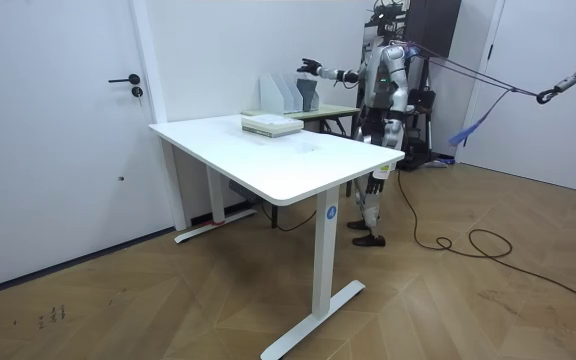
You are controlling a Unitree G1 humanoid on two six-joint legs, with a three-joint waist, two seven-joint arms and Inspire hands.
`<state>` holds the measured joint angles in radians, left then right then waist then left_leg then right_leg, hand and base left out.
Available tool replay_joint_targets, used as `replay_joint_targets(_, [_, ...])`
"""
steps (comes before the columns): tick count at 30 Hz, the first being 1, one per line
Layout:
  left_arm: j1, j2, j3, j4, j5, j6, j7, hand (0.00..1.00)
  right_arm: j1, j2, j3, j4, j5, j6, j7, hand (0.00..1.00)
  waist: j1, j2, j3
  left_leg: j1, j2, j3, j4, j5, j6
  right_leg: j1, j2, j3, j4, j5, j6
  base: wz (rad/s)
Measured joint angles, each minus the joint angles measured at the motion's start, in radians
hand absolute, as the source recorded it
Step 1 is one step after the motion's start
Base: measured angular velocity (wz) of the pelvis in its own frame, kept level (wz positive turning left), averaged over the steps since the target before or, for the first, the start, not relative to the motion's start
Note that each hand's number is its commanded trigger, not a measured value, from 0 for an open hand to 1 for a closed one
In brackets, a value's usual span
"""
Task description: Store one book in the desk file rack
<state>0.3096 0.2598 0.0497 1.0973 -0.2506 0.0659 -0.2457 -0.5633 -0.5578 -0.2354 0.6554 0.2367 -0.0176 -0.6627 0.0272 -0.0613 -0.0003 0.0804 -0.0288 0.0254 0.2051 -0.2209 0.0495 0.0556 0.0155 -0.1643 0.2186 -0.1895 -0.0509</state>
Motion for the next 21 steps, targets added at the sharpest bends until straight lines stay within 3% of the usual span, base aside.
replay_joint_targets(8, [0.0,0.006,-0.016,0.0,0.071,0.0,0.019,0.0,-0.016,-0.007,0.0,0.0,0.0,-0.002,-0.003,0.0,-0.001,-0.009,0.0028,0.004,0.0,0.0,0.0,0.0,0.0,-0.002,-0.001,0.001,0.0,0.0,0.0,0.0])
replay_joint_targets(14, [-0.004,0.006,-0.015,0.0,0.112,0.0,0.02,0.0,-0.016,-0.007,0.0,-0.051,0.028,-0.004,-0.023,0.0,0.005,-0.011,0.0017,0.003,0.001,0.001,0.0,0.0,0.0,-0.004,0.002,0.025,0.002,0.0,0.0,-0.04])
replay_joint_targets(21, [-0.031,0.003,-0.015,-0.001,0.136,0.0,0.023,0.0,-0.016,-0.007,-0.003,-0.213,0.078,-0.009,-0.032,0.0,-0.008,-0.005,-0.005,0.01,0.002,0.007,0.0,0.0,0.0,-0.003,0.005,0.03,-0.013,0.001,0.0,0.0])
